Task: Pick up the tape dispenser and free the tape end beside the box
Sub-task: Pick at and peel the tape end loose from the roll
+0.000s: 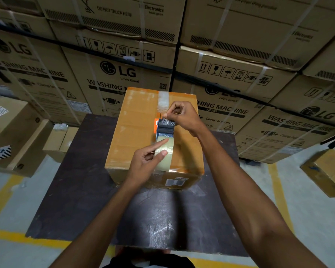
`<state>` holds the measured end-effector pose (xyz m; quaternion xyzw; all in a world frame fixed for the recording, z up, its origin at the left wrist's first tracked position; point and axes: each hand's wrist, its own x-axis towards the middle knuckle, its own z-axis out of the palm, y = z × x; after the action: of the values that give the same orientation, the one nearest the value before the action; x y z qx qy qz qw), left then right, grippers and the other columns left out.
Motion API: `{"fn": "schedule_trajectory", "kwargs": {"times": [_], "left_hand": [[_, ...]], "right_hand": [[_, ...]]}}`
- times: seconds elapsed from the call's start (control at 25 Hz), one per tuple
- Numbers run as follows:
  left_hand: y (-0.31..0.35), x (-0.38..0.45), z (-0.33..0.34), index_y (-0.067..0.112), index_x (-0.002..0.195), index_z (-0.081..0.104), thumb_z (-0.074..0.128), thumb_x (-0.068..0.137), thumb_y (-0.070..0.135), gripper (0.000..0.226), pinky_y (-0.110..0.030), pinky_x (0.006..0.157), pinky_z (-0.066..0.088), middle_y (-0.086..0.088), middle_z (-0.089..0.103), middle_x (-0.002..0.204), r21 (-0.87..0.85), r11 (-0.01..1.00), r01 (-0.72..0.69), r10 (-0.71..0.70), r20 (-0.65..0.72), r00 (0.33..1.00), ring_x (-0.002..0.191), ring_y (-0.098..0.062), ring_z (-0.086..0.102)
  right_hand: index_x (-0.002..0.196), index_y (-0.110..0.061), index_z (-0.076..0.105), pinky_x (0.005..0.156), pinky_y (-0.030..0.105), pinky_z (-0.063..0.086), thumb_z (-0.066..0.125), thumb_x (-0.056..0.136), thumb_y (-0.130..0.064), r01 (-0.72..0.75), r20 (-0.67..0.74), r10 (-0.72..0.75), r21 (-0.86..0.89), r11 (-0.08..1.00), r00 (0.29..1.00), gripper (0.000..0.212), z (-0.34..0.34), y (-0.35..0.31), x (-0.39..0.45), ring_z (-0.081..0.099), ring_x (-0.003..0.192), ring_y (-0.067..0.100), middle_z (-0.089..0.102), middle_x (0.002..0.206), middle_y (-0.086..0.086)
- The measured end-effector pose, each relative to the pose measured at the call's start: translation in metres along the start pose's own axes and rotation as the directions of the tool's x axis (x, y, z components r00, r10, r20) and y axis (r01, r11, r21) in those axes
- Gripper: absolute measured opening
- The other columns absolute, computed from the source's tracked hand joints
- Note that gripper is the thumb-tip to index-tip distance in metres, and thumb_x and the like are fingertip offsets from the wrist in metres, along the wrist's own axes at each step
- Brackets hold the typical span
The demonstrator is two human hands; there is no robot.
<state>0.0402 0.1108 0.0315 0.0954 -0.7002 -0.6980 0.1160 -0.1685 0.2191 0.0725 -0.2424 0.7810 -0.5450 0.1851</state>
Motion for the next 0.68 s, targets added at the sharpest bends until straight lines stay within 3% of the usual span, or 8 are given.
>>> {"fn": "schedule_trajectory", "kwargs": {"times": [0.16, 0.24, 0.28, 0.36, 0.44, 0.52, 0.6, 0.68], "left_hand": [[0.005, 0.006, 0.008, 0.012, 0.13, 0.076, 0.072, 0.099, 0.008, 0.032, -0.006, 0.068, 0.04, 0.028, 0.058, 0.061, 0.026, 0.999, 0.03, -0.027, -0.095, 0.995, 0.06, 0.01, 0.049], [0.007, 0.002, 0.005, 0.008, 0.129, 0.075, 0.071, 0.098, 0.002, 0.032, -0.002, 0.064, 0.038, 0.003, 0.068, 0.077, 0.062, 0.998, -0.001, 0.007, -0.098, 0.995, 0.056, 0.011, 0.05], [0.01, -0.001, 0.003, 0.005, 0.129, 0.075, 0.07, 0.098, -0.001, 0.032, -0.001, 0.063, 0.038, 0.009, 0.064, 0.102, 0.08, 0.997, -0.014, 0.022, -0.096, 0.995, 0.057, 0.012, 0.054], [0.01, -0.006, -0.002, 0.003, 0.128, 0.075, 0.07, 0.097, -0.004, 0.032, 0.001, 0.066, 0.038, 0.017, 0.058, 0.11, 0.11, 0.993, -0.03, 0.04, -0.088, 0.995, 0.072, 0.002, 0.071], [0.009, -0.009, -0.003, 0.001, 0.127, 0.075, 0.071, 0.096, -0.005, 0.032, 0.002, 0.067, 0.038, 0.022, 0.052, 0.111, 0.11, 0.993, -0.033, 0.041, -0.079, 0.996, 0.105, -0.007, 0.056], [0.004, -0.013, -0.004, 0.001, 0.125, 0.076, 0.072, 0.095, -0.006, 0.031, 0.002, 0.068, 0.039, 0.016, 0.059, 0.111, 0.119, 0.992, -0.033, 0.04, -0.058, 0.998, 0.106, -0.008, 0.046], [-0.002, -0.016, -0.008, 0.007, 0.124, 0.078, 0.074, 0.095, -0.002, 0.031, -0.003, 0.076, 0.048, -0.002, 0.078, 0.113, 0.107, 0.994, -0.017, 0.021, -0.042, 0.999, 0.107, -0.015, 0.059], [-0.004, -0.017, -0.011, 0.016, 0.124, 0.078, 0.074, 0.095, 0.001, 0.033, -0.014, 0.092, 0.056, 0.007, 0.08, 0.122, 0.08, 0.997, -0.006, 0.007, -0.023, 1.0, 0.111, -0.011, 0.074]], "right_hand": [[0.086, -0.003, 0.07, 0.059, 0.026, 0.056, 0.083, 0.089, -0.009, -0.012, 0.031, 0.012, 0.002, 1.0, 0.999, 0.015, 0.005, -0.01, 0.008, 0.067, 0.068, 0.011, 0.073, 0.084, 0.018], [0.088, 0.0, 0.069, 0.06, 0.029, 0.058, 0.083, 0.09, -0.009, -0.034, 0.045, 0.034, 0.009, 0.999, 0.998, 0.016, 0.008, -0.009, 0.01, 0.068, 0.074, 0.024, 0.071, 0.082, 0.018], [0.088, 0.001, 0.069, 0.061, 0.032, 0.058, 0.083, 0.09, -0.008, -0.046, 0.055, 0.045, 0.012, 0.999, 0.997, 0.016, 0.01, -0.008, 0.011, 0.068, 0.077, 0.029, 0.071, 0.081, 0.019], [0.085, -0.003, 0.069, 0.059, 0.031, 0.059, 0.082, 0.09, -0.008, -0.05, 0.083, 0.05, 0.008, 0.999, 0.995, 0.015, 0.012, -0.008, 0.012, 0.069, 0.076, 0.027, 0.07, 0.08, 0.016], [0.083, -0.006, 0.068, 0.054, 0.026, 0.057, 0.082, 0.091, -0.008, -0.044, 0.107, 0.045, -0.013, 0.999, 0.993, 0.015, 0.012, -0.01, 0.014, 0.07, 0.068, 0.017, 0.072, 0.079, 0.012], [0.084, -0.007, 0.068, 0.054, 0.026, 0.057, 0.08, 0.092, -0.008, -0.052, 0.1, 0.053, -0.011, 0.999, 0.994, 0.015, 0.009, -0.012, 0.017, 0.072, 0.065, 0.012, 0.074, 0.081, 0.01], [0.087, -0.008, 0.068, 0.057, 0.03, 0.06, 0.081, 0.093, -0.011, -0.05, 0.111, 0.054, -0.033, 0.998, 0.992, 0.015, 0.006, -0.017, 0.019, 0.072, 0.068, 0.016, 0.073, 0.083, 0.011], [0.091, -0.007, 0.068, 0.06, 0.032, 0.063, 0.081, 0.093, -0.015, -0.032, 0.164, 0.044, -0.075, 0.997, 0.986, 0.015, 0.003, -0.022, 0.021, 0.072, 0.074, 0.023, 0.074, 0.088, 0.016]]}}
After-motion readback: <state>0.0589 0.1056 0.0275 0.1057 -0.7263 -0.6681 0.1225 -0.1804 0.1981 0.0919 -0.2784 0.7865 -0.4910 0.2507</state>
